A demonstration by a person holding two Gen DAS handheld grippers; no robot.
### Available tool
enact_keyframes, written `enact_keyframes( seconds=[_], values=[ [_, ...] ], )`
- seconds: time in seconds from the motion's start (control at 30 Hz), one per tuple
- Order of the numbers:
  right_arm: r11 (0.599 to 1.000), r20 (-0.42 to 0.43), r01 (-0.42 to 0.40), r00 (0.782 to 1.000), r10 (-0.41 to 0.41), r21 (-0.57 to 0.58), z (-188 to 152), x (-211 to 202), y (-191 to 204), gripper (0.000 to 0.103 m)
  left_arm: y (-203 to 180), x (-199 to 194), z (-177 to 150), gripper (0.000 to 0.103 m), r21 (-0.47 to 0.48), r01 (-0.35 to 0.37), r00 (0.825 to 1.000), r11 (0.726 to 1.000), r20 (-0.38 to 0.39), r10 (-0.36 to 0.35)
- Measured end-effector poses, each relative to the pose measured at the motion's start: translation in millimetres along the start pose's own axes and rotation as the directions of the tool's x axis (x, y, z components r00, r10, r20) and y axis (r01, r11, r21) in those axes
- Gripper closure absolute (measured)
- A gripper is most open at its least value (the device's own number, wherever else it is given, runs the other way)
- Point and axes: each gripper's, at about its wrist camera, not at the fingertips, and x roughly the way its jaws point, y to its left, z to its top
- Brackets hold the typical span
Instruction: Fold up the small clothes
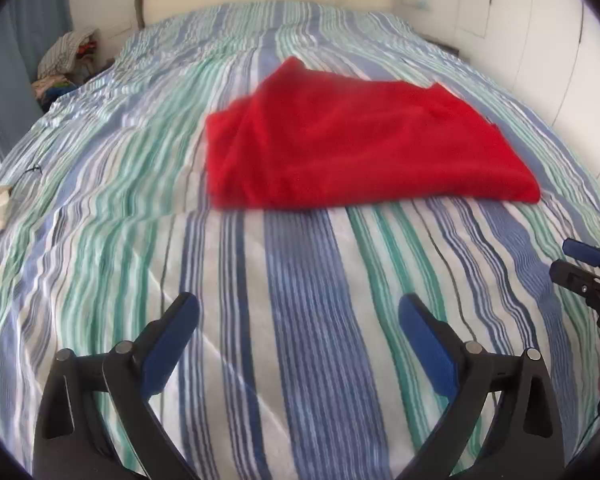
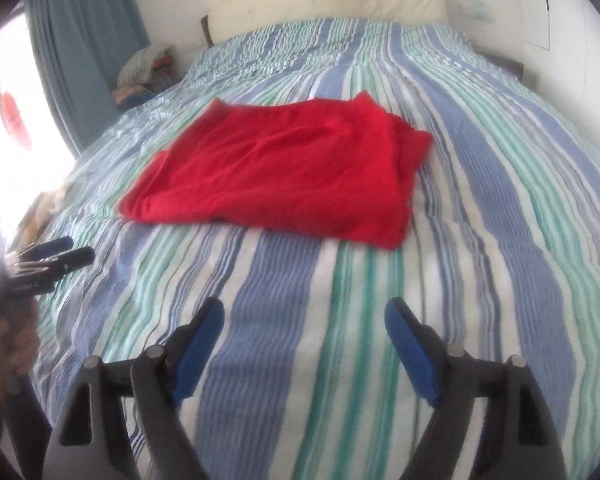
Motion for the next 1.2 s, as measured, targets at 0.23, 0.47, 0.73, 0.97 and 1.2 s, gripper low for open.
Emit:
enact_keyframes(
  seconds=[0.23, 0.47, 0.73, 0.97, 1.2],
  values=[
    [0.998, 0.017, 0.064, 0.998, -0.064, -0.020, -52, 29, 16, 0.016, -13, 30, -27, 0.000, -0.017, -0.071, 0.996, 0.997, -0.048, 0.070],
    [0.992, 0.017, 0.111, 0.994, -0.110, -0.065, -54, 40, 27, 0.008, -19, 32, -35, 0.000, -0.003, -0.092, 0.996, 0.996, -0.023, 0.092],
    [0.991, 0.015, 0.115, 0.993, -0.114, -0.064, -54, 42, 28, 0.007, -17, 31, -38, 0.000, -0.016, -0.075, 0.997, 0.997, -0.021, 0.074],
    [0.991, 0.012, 0.114, 0.994, -0.113, -0.065, -53, 42, 28, 0.006, 1, 26, -10, 0.001, -0.054, 0.023, 0.998, 0.998, -0.060, -0.026],
    [0.986, 0.094, 0.164, 0.982, -0.164, 0.010, -8, -1, 9, 0.006, 29, 64, 27, 0.001, -0.038, -0.107, 0.993, 0.994, -0.048, 0.105]
  ],
)
